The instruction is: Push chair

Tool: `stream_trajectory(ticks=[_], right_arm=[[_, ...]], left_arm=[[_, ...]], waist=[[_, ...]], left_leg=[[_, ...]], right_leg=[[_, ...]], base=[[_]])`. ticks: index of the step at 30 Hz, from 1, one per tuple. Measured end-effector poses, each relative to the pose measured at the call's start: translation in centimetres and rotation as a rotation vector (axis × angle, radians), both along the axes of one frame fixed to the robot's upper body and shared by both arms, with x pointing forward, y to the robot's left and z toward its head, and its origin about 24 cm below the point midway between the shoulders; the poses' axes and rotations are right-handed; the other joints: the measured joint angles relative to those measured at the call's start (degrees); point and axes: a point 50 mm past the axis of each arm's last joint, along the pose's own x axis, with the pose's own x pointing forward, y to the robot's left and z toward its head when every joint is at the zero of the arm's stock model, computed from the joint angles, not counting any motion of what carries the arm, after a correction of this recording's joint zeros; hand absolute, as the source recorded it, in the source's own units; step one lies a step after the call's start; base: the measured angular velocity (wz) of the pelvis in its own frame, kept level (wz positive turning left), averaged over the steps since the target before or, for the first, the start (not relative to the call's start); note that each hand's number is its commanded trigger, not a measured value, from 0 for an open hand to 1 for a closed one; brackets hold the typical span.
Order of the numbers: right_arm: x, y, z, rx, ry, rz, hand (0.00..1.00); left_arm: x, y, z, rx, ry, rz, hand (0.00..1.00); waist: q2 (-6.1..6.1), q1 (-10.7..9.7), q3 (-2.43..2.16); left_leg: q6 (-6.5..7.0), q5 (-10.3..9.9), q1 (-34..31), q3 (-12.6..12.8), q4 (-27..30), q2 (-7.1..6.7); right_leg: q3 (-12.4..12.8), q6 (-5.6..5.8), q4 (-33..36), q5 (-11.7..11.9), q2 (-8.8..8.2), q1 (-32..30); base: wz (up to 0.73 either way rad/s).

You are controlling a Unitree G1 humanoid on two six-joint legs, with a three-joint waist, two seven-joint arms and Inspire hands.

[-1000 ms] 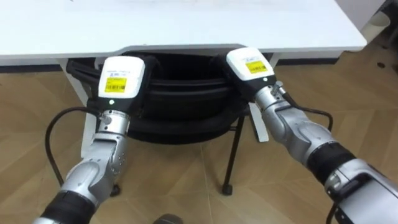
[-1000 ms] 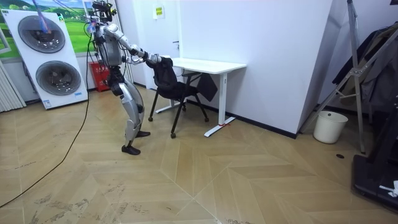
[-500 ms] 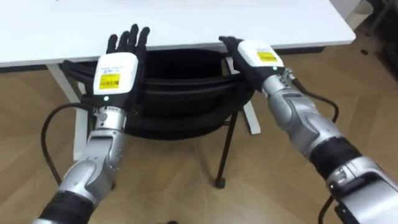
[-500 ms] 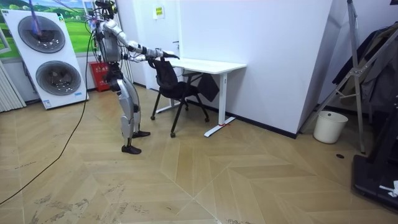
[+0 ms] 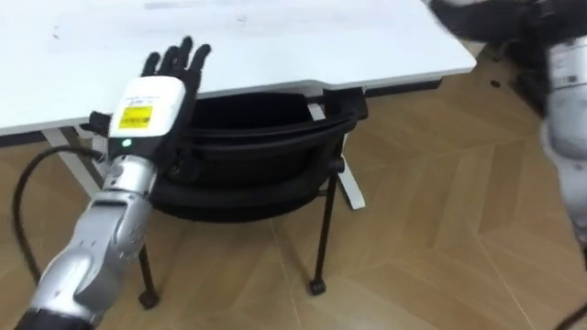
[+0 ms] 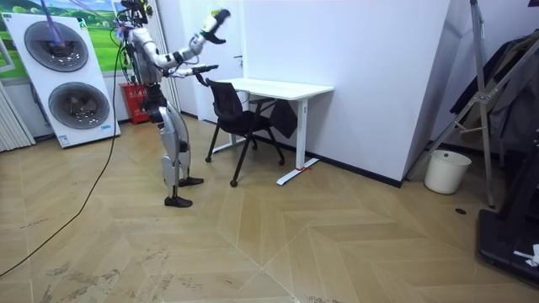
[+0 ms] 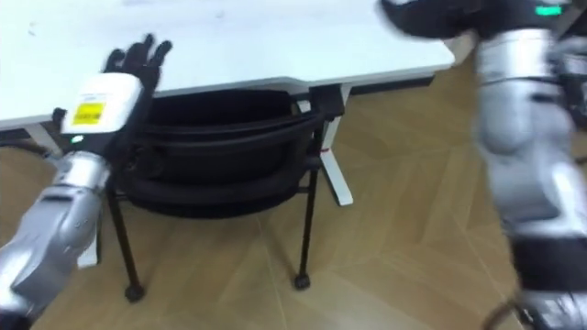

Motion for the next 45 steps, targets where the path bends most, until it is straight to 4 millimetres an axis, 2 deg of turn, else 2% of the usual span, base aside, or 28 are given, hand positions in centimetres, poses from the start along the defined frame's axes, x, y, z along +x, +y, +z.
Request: stream_trajectory(ticks=[2, 3, 4, 5, 6, 7, 8, 9, 10, 12, 13, 16, 17, 20, 21, 22, 23, 24, 27, 31, 33, 34, 36, 37, 39, 40, 43, 45], right_arm=[[-2.4, -2.4, 0.6, 0.011, -0.097, -0.101, 0.00], [-3.9, -3.9, 1.2, 0.021, -0.168, -0.156, 0.00], [-5.1, -5.0, 1.6, 0.047, -0.236, -0.197, 0.00], [-5.6, -5.3, 1.7, 0.060, -0.270, -0.214, 0.00], [-6.4, -5.9, 1.9, 0.082, -0.332, -0.230, 0.00], [-7.8, -6.4, 2.0, 0.097, -0.381, -0.246, 0.00], [-8.4, -6.7, 1.8, 0.109, -0.400, -0.256, 0.00], [-9.8, -7.4, 1.4, 0.131, -0.423, -0.287, 0.00], [-10.3, -7.8, 1.2, 0.150, -0.431, -0.301, 0.00], [-13.1, -9.9, -0.8, 0.317, -0.438, -0.391, 0.00], [-13.7, -10.4, -1.6, 0.372, -0.435, -0.416, 0.00], [-16.8, -13.0, -8.0, 0.739, -0.356, -0.597, 0.00], [-17.4, -13.3, -9.1, 0.800, -0.344, -0.630, 0.00], [-20.5, -13.9, -14.7, 1.083, -0.295, -0.799, 0.00], [-21.8, -13.7, -16.8, 1.188, -0.290, -0.859, 0.00], [-22.6, -13.6, -17.8, 1.233, -0.284, -0.893, 0.00], [-24.0, -13.2, -20.1, 1.331, -0.263, -0.960, 0.00], [-25.5, -12.6, -22.4, 1.428, -0.231, -1.034, 0.00], [-28.8, -10.2, -26.9, 1.620, -0.173, -1.195, 0.00], [-31.8, -6.5, -30.3, 1.741, -0.036, -1.301, 0.00], [-33.3, -4.4, -32.0, 1.793, 0.126, -1.348, 0.00], [-33.6, -4.0, -32.4, 1.805, 0.163, -1.356, 0.00], [-34.0, -1.9, -33.8, 1.846, 0.362, -1.351, 0.00], [-34.0, -1.5, -34.1, 1.852, 0.422, -1.340, 0.00], [-33.0, 0.0, -35.1, 1.874, 0.631, -1.248, 0.00], [-32.7, 0.3, -35.3, 1.873, 0.687, -1.215, 0.00], [-30.1, 1.2, -36.1, 1.884, 0.851, -1.029, 0.00], [-27.5, 2.0, -36.7, 1.885, 0.956, -0.857, 0.00]], left_arm=[[-1.4, 1.5, 0.7, -0.008, -0.051, 0.018, 0.00], [-2.6, 2.8, 2.0, -0.032, -0.144, 0.041, 0.00], [-3.9, 4.6, 4.4, -0.090, -0.356, 0.124, 0.00], [-4.6, 5.8, 5.9, -0.115, -0.473, 0.176, 0.00], [-6.6, 8.0, 8.8, -0.159, -0.716, 0.284, 0.00], [-8.9, 9.9, 10.7, -0.201, -0.918, 0.369, 0.00], [-10.1, 10.7, 11.4, -0.211, -1.001, 0.413, 0.00], [-12.3, 12.2, 11.7, -0.228, -1.103, 0.506, 0.00], [-13.3, 12.8, 11.5, -0.242, -1.131, 0.553, 0.00], [-17.1, 14.2, 9.4, -0.321, -1.158, 0.741, 0.00], [-17.8, 14.4, 8.7, -0.351, -1.152, 0.786, 0.00], [-20.7, 15.8, 3.4, -0.585, -1.084, 1.098, 0.00], [-20.9, 16.0, 2.5, -0.621, -1.072, 1.146, 0.00], [-22.8, 16.5, -1.2, -0.792, -1.012, 1.344, 0.00], [-23.9, 16.5, -2.5, -0.847, -0.996, 1.428, 0.00], [-24.4, 16.4, -3.3, -0.860, -0.978, 1.469, 0.00], [-25.3, 16.0, -4.9, -0.881, -0.918, 1.540, 0.00], [-26.2, 15.4, -6.5, -0.899, -0.838, 1.604, 0.00], [-28.2, 13.8, -10.3, -0.953, -0.674, 1.769, 0.00], [-30.7, 11.3, -14.0, -0.971, -0.436, 1.892, 0.00], [-32.1, 9.4, -16.0, -0.989, -0.250, 1.930, 0.00], [-32.5, 8.9, -16.5, -0.991, -0.195, 1.936, 0.00], [-33.9, 6.6, -18.3, -0.966, 0.088, 1.923, 0.00], [-34.2, 6.1, -18.7, -0.958, 0.163, 1.909, 0.00], [-34.4, 4.4, -19.8, -0.943, 0.414, 1.817, 0.00], [-34.3, 4.1, -20.1, -0.937, 0.470, 1.784, 0.00], [-32.5, 3.0, -21.0, -0.896, 0.706, 1.555, 0.00], [-30.0, 2.1, -21.7, -0.890, 0.819, 1.381, 0.00]], waist=[[0.89, -0.3, -0.11], [1.53, -1.1, -0.21], [1.95, -1.9, -0.56], [2.06, -2.2, -0.82], [2.29, -3.4, -1.45], [2.32, -4.6, -2.01], [2.15, -5.0, -2.05], [2.57, -6.0, -2.34], [2.82, -6.3, -2.36], [3.03, -6.8, -2.25], [2.92, -6.9, -2.12], [2.11, -7.7, -1.56], [2.02, -7.9, -1.42], [1.74, -7.6, -1.37], [1.85, -7.6, -1.37], [1.89, -7.6, -1.40], [1.98, -7.7, -1.41], [2.06, -7.7, -1.46], [2.48, -7.8, -1.69], [2.93, -7.9, -1.69], [3.00, -8.0, -1.65], [2.99, -8.0, -1.64], [2.78, -8.3, -1.75], [2.75, -8.5, -1.74], [2.70, -8.7, -1.69], [2.66, -8.7, -1.67], [2.73, -9.3, -1.58], [2.64, -10.2, -1.53]], left_leg=[[-0.10, -0.2, 0.4, 0.4, -0.2, 0.19], [-0.15, -0.1, 0.9, 0.7, -0.7, 0.17], [-0.21, -0.1, 1.3, 1.1, -1.1, 0.42], [-0.30, -0.1, 1.5, 1.5, -1.4, 0.60], [-0.59, 0.0, 2.5, 2.3, -2.5, 0.58], [-0.79, 0.4, 3.9, 2.7, -4.3, 0.27], [-0.81, 0.6, 4.9, 3.1, -5.3, 0.02], [-0.95, 0.8, 7.7, 3.9, -7.3, -0.33], [-0.96, 0.8, 8.9, 4.2, -8.1, -0.46], [-1.40, 0.8, 11.6, 5.4, -10.1, -0.30], [-1.56, 0.7, 11.7, 5.5, -10.1, -0.20], [-2.24, 0.4, 12.0, 5.3, -10.3, 0.12], [-2.31, 0.4, 12.0, 5.3, -10.3, 0.13], [-2.42, 0.1, 11.1, 5.2, -10.1, 0.10], [-2.24, -0.1, 11.1, 4.9, -10.0, -0.08], [-2.19, -0.3, 11.1, 4.7, -10.0, -0.24], [-2.16, -0.6, 11.1, 4.7, -10.0, -0.39], [-2.16, -0.8, 11.1, 4.7, -10.1, -0.47], [-2.15, -1.6, 11.3, 4.7, -10.0, -0.52], [-2.37, -2.7, 11.9, 4.7, -10.0, -0.61], [-2.44, -3.1, 12.7, 4.8, -10.0, -0.60], [-2.47, -3.2, 13.0, 4.9, -10.0, -0.60], [-2.53, -3.6, 13.6, 5.1, -9.8, -0.62], [-2.55, -3.7, 13.6, 5.1, -9.6, -0.61], [-2.58, -4.1, 13.6, 5.0, -9.0, -0.53], [-2.58, -4.1, 13.7, 5.0, -9.0, -0.55], [-2.57, -4.1, 13.7, 4.6, -8.7, -0.60], [-2.60, -4.1, 13.4, 3.9, -8.6, -0.64]], right_leg=[[0.9, 0.02, 0.2, -0.1, 0.08, -0.2], [1.1, 0.12, 0.2, 0.0, 0.01, -0.1], [1.4, 0.19, 0.3, -0.1, 0.01, -0.2], [1.8, 0.10, 0.4, -0.2, 0.07, -0.3], [2.4, 0.01, 0.4, -0.5, 0.00, -0.3], [2.6, 0.13, 0.4, -0.9, -0.29, 0.3], [2.7, 0.18, 0.3, -1.2, -0.48, 0.9], [3.2, 0.31, 0.4, -1.8, -0.86, 2.4], [3.6, 0.45, 0.4, -2.2, -0.99, 3.1], [4.2, 0.27, 0.8, -3.2, -1.15, 4.1], [4.2, 0.10, 1.1, -3.4, -1.12, 4.1], [4.2, -0.64, 1.6, -4.3, -0.80, 4.1], [4.0, -0.69, 1.7, -4.4, -0.81, 4.0], [4.0, -0.42, 1.2, -4.8, -0.73, 3.7], [4.0, -0.58, 1.2, -4.7, -0.79, 3.7], [4.0, -0.57, 1.2, -4.8, -0.90, 3.7], [4.0, -0.46, 1.0, -4.9, -0.99, 3.8], [3.9, -0.47, 1.0, -4.9, -1.01, 4.0], [3.9, -0.47, 1.1, -4.9, -1.06, 4.4], [3.9, -0.38, 1.1, -5.7, -1.24, 5.2], [3.9, -0.26, 0.8, -5.9, -1.24, 6.2], [3.9, -0.21, 0.7, -6.0, -1.25, 6.4], [4.0, -0.01, 0.1, -6.4, -1.23, 7.4], [4.0, 0.00, 0.1, -6.4, -1.20, 7.5], [3.9, 0.03, 0.0, -6.4, -1.10, 7.9], [3.9, 0.07, -0.2, -6.5, -1.08, 8.0], [3.6, 0.09, -0.7, -6.5, -0.96, 8.4], [2.8, 0.09, -0.9, -6.5, -0.88, 8.5]], base=[[-0.16], [-0.16], [-0.14], [-0.28], [-0.27], [-0.20], [-0.14], [-0.15], [-0.29], [-0.27], [-0.10], [0.04], [0.12], [0.06], [0.00], [0.00], [0.00], [0.00], [0.01], [-0.03], [0.00], [0.00], [-0.02], [0.00], [0.00], [0.00], [0.05], [0.17]])
